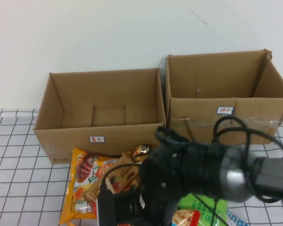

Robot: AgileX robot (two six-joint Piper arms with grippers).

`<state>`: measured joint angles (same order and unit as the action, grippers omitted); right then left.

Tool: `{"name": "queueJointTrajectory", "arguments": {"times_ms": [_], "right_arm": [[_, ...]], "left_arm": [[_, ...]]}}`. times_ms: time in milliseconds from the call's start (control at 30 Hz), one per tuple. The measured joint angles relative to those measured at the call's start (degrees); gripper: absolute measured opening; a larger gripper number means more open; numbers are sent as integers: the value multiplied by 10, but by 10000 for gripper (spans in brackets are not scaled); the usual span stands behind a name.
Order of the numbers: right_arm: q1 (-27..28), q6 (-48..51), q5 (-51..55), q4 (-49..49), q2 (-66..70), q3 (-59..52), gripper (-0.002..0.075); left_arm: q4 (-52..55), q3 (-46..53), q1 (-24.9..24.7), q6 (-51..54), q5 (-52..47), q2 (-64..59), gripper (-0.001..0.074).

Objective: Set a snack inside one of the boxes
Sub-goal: Pick up the potato chip

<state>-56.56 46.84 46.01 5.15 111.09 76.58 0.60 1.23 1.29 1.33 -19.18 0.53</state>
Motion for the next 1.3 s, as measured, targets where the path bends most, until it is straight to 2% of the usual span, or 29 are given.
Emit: {"name": "queueJointTrajectory", "arguments": {"times_ms": [500, 600, 700, 967, 1167, 1300], "right_arm": [[-5, -3, -67, -44, 64, 9, 563], [-5, -4, -68, -47, 67, 11, 479], [-5, -12, -62, -47, 67, 11, 304], [-5, -61, -40, -48, 27, 9, 304], [-5, -102, -28, -52, -83, 8, 304], [-5, -135, -44, -99, -140, 8, 304]], "left_arm": [[0, 0, 0, 0, 0, 0, -3], [0, 0, 0, 0, 0, 0, -3], [0, 0, 0, 0, 0, 0, -3], [0, 0, 0, 0, 0, 0, -3], [0, 0, 0, 0, 0, 0, -3], [0, 0, 0, 0, 0, 0, -3]]}}
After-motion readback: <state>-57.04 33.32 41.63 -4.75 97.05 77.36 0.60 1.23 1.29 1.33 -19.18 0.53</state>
